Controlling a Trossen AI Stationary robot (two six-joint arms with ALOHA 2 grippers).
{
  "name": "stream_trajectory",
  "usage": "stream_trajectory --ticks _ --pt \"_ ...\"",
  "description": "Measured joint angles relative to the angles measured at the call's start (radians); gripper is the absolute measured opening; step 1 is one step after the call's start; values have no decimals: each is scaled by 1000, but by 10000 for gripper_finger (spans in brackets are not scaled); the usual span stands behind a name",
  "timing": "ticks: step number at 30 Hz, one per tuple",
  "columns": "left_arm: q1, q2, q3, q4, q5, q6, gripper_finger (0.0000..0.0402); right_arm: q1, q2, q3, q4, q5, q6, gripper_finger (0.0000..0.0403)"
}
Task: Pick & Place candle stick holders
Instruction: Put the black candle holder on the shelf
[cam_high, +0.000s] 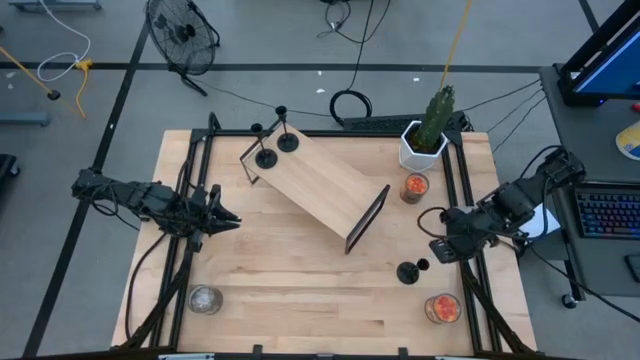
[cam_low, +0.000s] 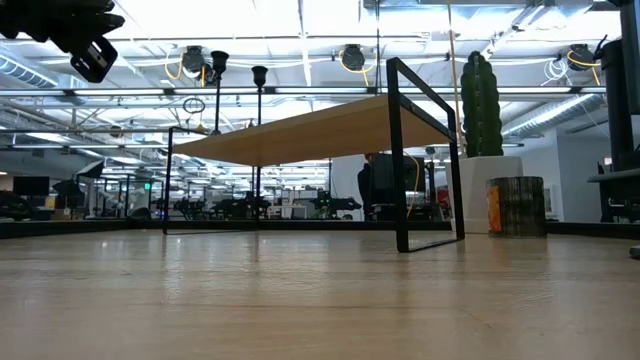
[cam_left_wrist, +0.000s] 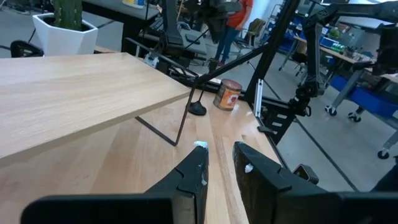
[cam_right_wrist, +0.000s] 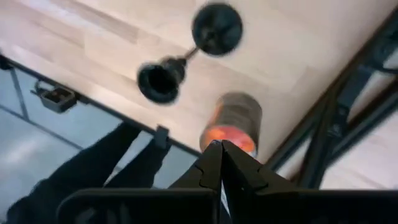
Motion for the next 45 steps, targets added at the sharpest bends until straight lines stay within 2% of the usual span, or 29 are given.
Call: stream_trajectory --ticks 5,14,24,37,45 --pt "0 0 0 0 0 -4 81 2 -10 2 26 26 -25 0" --pt "0 0 0 1 -21 -4 81 2 -14 -33 52 25 -182 0" --pt "0 0 0 2 -27 -8 81 2 -14 -71 121 -5 -160 3" --pt "0 0 0 3 -29 -11 81 2 -14 -96 112 -28 -162 36" --pt "0 0 0 3 -29 -11 81 2 -15 -96 113 -26 -186 80"
